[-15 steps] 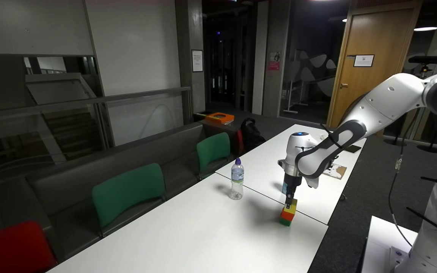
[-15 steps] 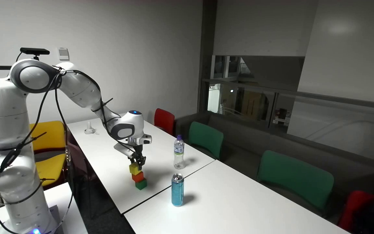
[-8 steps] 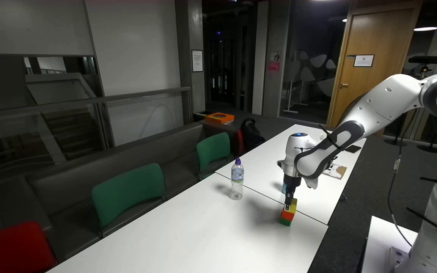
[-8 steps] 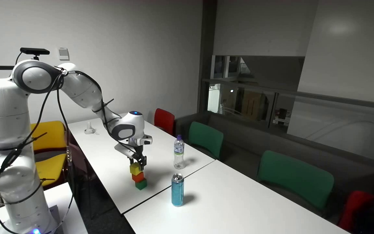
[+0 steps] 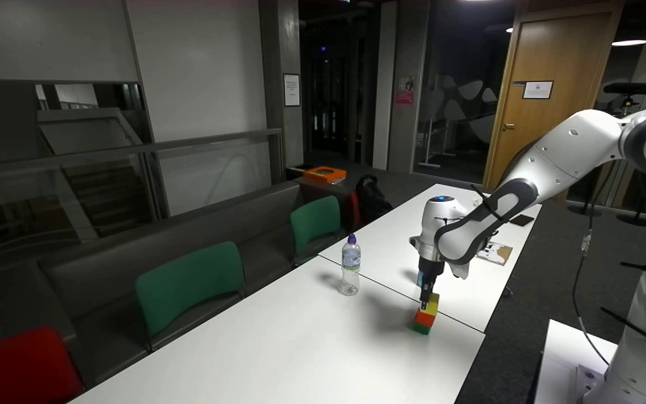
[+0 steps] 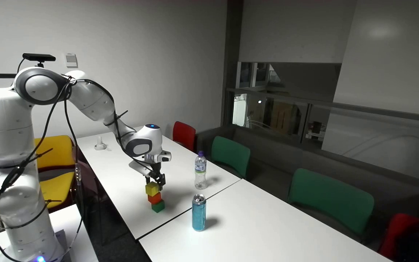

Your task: Stack the three blocks together.

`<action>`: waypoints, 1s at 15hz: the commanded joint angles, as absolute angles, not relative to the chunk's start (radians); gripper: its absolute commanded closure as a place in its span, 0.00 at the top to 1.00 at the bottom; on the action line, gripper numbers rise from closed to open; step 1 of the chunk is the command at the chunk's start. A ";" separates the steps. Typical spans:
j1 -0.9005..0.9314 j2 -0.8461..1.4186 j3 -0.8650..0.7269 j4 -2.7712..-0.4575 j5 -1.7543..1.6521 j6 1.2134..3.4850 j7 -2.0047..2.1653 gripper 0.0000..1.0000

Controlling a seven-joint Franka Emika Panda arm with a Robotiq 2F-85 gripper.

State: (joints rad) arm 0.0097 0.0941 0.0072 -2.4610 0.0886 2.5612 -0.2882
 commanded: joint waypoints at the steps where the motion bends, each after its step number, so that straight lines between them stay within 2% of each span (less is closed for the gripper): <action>1: 0.001 0.022 -0.005 -2.503 0.019 2.584 -0.205 1.00; 6: -0.007 -0.082 -0.026 -2.556 -0.093 2.578 -0.067 1.00; 12: -0.027 -0.213 -0.041 -2.642 -0.071 2.616 -0.081 1.00; 14: -0.030 -0.234 -0.041 -2.656 -0.070 2.619 -0.086 1.00; 15: -0.022 -0.175 -0.036 -2.602 -0.062 2.582 -0.089 1.00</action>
State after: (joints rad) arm -0.0200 -0.1756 -0.0378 -2.6039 -0.0622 2.5848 -0.0893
